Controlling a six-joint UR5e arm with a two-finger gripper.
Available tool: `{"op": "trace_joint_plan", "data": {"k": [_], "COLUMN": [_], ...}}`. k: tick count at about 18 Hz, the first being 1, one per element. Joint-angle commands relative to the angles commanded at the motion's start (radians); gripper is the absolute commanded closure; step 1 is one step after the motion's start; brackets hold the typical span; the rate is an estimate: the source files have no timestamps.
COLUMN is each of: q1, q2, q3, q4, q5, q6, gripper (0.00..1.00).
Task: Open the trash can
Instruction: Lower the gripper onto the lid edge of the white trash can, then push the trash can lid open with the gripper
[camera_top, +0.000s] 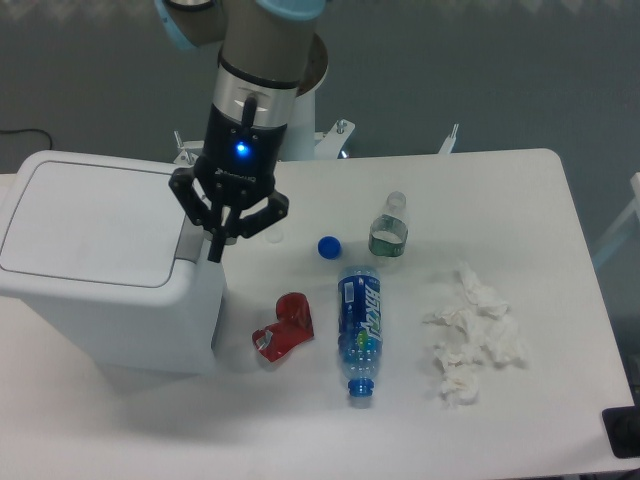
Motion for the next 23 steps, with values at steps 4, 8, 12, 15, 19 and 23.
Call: {"op": "trace_joint_plan", "data": {"k": [4, 8, 12, 15, 19, 23], "q1": [0.008, 0.009, 0.008, 0.005, 0.012, 0.012], "q2": [0.014, 0.029, 0.041, 0.041, 0.034, 0.031], "q3": [0.000, -0.003, -0.006, -0.012, -0.014, -0.014], "q4": [-0.002, -0.024, -0.054, -0.054, -0.051, -0.048], "q5": [-0.003, -0.003, -0.022, -0.022, -0.022, -0.020], "q6": [-0.002, -0.002, -0.002, 0.000, 0.006, 0.008], "gripper": [1.00, 1.00, 1.00, 1.00, 1.00, 1.00]}}
